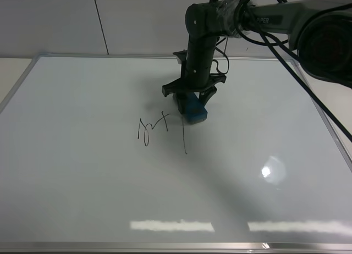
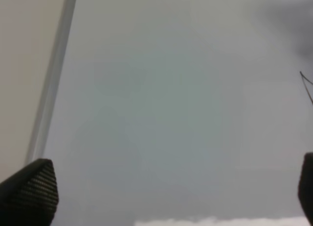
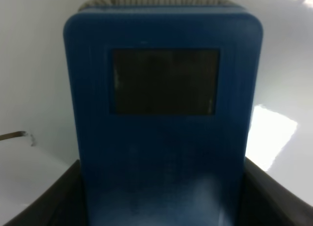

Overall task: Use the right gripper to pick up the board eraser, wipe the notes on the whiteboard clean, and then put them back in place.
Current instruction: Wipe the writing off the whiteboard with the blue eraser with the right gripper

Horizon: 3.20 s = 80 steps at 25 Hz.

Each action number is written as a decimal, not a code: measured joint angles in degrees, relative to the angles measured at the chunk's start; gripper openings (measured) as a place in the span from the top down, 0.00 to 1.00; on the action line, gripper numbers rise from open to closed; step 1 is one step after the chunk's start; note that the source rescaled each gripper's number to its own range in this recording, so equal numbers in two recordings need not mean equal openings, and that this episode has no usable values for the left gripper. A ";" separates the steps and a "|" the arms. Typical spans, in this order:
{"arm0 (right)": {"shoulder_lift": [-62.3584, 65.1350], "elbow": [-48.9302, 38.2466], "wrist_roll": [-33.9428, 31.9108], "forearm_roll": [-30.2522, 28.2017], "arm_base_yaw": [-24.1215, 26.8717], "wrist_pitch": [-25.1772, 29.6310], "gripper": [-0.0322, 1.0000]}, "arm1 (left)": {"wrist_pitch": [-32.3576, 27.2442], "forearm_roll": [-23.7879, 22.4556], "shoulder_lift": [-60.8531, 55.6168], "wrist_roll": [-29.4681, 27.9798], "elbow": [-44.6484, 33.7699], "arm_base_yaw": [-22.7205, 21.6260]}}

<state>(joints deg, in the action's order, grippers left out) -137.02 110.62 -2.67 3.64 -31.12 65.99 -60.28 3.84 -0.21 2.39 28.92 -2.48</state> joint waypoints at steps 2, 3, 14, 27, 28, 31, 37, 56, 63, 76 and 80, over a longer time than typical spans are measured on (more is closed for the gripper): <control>0.00 0.00 1.20 -0.41 -0.20 0.00 0.92 | 0.00 0.00 0.00 0.00 0.00 0.00; 0.00 0.00 1.62 -0.89 -0.54 0.00 0.92 | 0.00 0.00 0.00 0.00 0.00 0.00; -0.35 0.00 5.12 -1.26 -10.99 -4.09 0.92 | 0.00 0.00 0.00 0.00 0.00 0.00; -0.65 0.00 9.31 -0.62 -23.68 -0.92 0.92 | 0.00 0.00 0.00 0.00 0.00 0.00; -0.65 0.00 9.59 -1.26 -24.41 -0.66 0.92 | 0.00 0.00 0.00 0.00 0.00 0.00; -0.71 0.00 9.77 -1.88 -25.50 -0.37 0.92 | 0.00 0.00 0.00 0.00 0.00 0.00; -0.71 0.00 9.81 -2.78 -25.28 -0.20 0.92 | 0.00 0.00 0.00 0.00 0.00 0.00; -0.71 0.00 5.44 -1.40 -15.58 -5.05 0.92 | 0.00 0.00 0.00 0.00 0.00 0.00; -0.66 0.00 4.86 0.54 -8.44 -8.50 0.93 | 0.00 0.00 0.00 0.00 0.00 -0.11; -0.66 0.00 4.89 3.79 -3.12 -12.49 0.93 | 0.00 0.00 0.00 0.00 0.00 -0.11; -0.66 -0.05 7.12 6.26 -3.16 -14.89 0.93 | 0.00 0.00 0.00 0.00 0.00 -0.11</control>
<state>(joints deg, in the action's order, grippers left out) -137.68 110.57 4.45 9.90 -34.27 51.10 -60.28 3.84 -0.21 2.39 28.92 -2.59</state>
